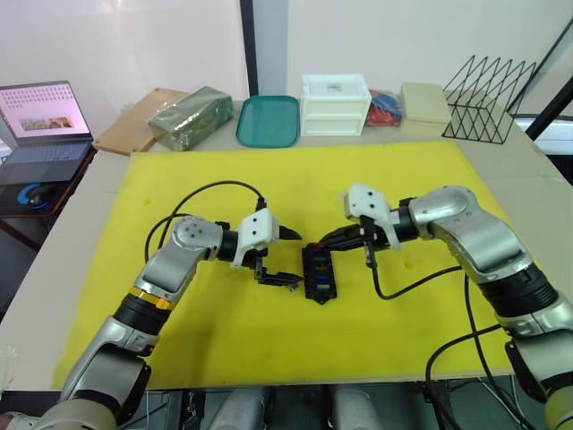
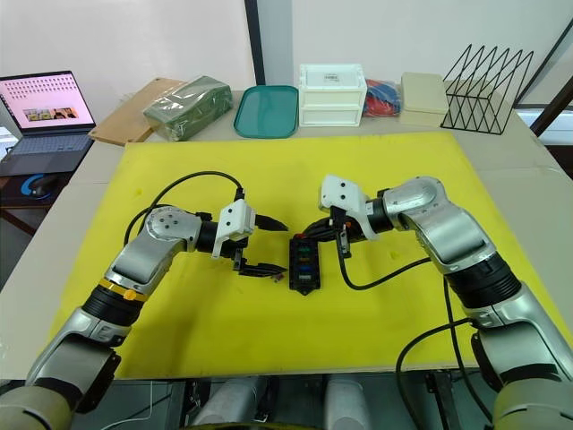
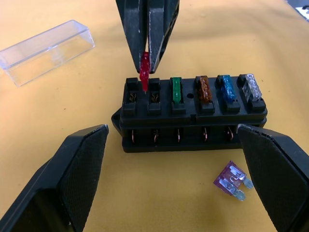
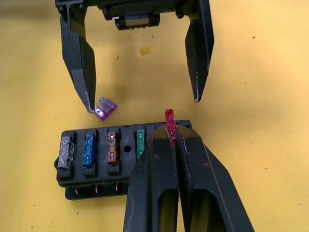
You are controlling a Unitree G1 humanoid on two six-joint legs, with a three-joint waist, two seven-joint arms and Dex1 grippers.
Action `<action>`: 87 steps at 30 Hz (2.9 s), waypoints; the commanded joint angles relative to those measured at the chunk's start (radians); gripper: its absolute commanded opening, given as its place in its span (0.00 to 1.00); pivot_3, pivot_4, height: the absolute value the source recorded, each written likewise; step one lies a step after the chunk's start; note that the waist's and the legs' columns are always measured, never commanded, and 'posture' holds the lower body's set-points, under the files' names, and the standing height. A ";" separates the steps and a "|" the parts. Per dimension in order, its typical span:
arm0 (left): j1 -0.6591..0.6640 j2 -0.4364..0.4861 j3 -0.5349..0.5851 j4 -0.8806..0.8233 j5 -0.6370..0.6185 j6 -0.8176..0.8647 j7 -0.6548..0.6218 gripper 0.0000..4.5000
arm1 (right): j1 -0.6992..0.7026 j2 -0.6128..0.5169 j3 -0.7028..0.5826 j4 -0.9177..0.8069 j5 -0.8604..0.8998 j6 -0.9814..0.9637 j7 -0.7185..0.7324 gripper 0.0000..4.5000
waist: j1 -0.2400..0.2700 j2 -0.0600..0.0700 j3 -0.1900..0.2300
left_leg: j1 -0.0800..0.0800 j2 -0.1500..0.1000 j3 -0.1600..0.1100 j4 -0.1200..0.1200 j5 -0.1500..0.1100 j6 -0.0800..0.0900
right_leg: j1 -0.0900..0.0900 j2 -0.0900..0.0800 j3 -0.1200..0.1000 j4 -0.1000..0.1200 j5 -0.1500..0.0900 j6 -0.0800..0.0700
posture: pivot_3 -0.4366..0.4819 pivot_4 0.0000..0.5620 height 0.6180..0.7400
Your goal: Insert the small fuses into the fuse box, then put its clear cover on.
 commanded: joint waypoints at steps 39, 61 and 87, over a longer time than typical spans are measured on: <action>0.030 0.005 0.005 -0.063 0.006 -0.021 0.014 0.99 | 0.017 0.061 0.024 0.119 -0.154 -0.128 0.068 0.00 | -0.002 0.000 0.000 | 0.000 0.000 0.000 0.000 0.000 0.000 | 0.000 0.000 0.000 0.000 0.000 0.000 | 0.48 0.27 1.00; 0.024 -0.004 0.007 -0.058 0.009 -0.018 0.022 1.00 | -0.038 0.057 -0.037 0.034 -0.128 -0.062 0.071 0.16 | -0.001 0.000 0.000 | 0.000 0.000 0.000 0.000 0.000 0.000 | 0.000 0.000 0.000 0.000 0.000 0.000 | 0.48 0.27 1.00; 0.025 0.006 0.015 -0.053 0.020 -0.023 0.023 1.00 | -0.043 0.080 -0.053 0.013 -0.083 -0.008 0.070 0.01 | -0.001 0.000 0.000 | 0.000 0.000 0.000 0.000 0.000 0.000 | 0.000 0.000 0.000 0.000 0.000 0.000 | 0.48 0.27 1.00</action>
